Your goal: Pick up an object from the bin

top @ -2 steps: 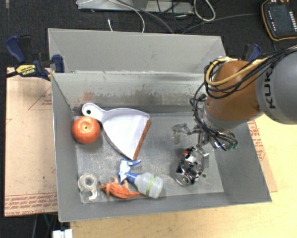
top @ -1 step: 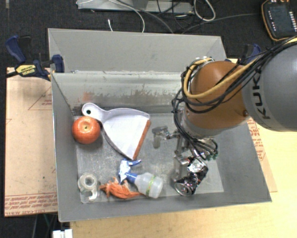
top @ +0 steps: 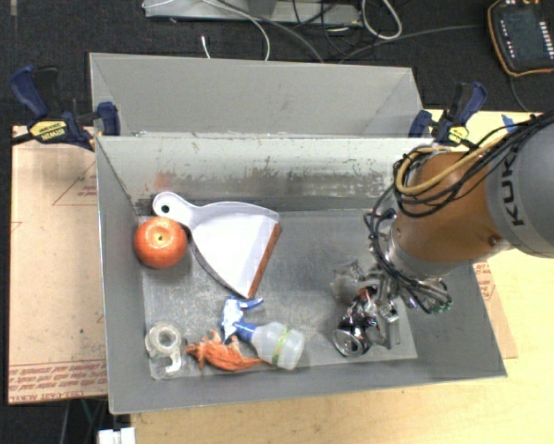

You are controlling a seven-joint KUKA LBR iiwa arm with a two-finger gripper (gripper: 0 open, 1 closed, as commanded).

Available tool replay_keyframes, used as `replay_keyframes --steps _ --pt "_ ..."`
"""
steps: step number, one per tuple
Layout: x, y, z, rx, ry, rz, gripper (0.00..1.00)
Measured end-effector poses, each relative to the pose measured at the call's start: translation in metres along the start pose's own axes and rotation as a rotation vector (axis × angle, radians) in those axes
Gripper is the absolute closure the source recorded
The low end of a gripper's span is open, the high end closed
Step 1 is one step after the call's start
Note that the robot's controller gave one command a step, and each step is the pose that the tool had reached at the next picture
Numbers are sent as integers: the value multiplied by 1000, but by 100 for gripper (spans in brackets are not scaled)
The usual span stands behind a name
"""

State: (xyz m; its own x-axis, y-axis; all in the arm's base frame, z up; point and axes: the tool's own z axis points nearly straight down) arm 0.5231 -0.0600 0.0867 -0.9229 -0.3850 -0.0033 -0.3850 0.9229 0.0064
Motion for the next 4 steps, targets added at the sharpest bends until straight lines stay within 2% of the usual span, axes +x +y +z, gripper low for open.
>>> replay_keyframes --steps 1,2,3,4 --pt "-11 79 -20 -2 -24 -30 0" --pt "6 -6 -46 -5 4 1 0" --pt "-4 69 -10 -8 -17 -14 0" --pt "-1 43 -29 0 -9 -22 0"
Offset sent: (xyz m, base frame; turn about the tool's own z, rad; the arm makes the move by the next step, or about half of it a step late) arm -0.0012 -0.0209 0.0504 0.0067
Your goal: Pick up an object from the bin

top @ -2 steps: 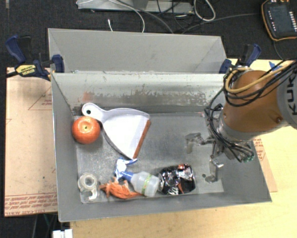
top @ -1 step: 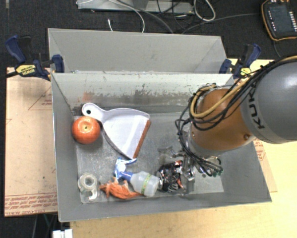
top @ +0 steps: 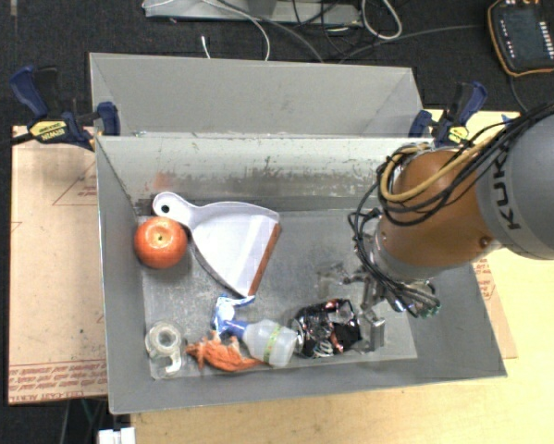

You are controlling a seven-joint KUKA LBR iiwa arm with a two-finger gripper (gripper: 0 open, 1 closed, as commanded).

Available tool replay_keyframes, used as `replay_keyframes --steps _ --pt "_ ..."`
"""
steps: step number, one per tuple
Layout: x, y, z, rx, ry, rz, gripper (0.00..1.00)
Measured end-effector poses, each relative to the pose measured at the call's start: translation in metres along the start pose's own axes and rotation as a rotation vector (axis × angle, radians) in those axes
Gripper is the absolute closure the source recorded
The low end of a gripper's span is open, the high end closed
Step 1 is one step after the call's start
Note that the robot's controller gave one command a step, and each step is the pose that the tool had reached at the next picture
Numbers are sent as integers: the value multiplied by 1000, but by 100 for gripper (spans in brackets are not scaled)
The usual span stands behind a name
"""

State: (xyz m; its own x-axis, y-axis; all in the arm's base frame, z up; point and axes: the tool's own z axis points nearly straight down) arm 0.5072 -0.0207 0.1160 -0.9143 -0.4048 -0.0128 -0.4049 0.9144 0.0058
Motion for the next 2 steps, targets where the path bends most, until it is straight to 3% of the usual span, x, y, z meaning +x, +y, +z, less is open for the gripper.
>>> replay_keyframes --steps 1,2 --pt "-10 55 -19 -12 -4 0 0" --pt "17 14 33 4 -11 31 0"
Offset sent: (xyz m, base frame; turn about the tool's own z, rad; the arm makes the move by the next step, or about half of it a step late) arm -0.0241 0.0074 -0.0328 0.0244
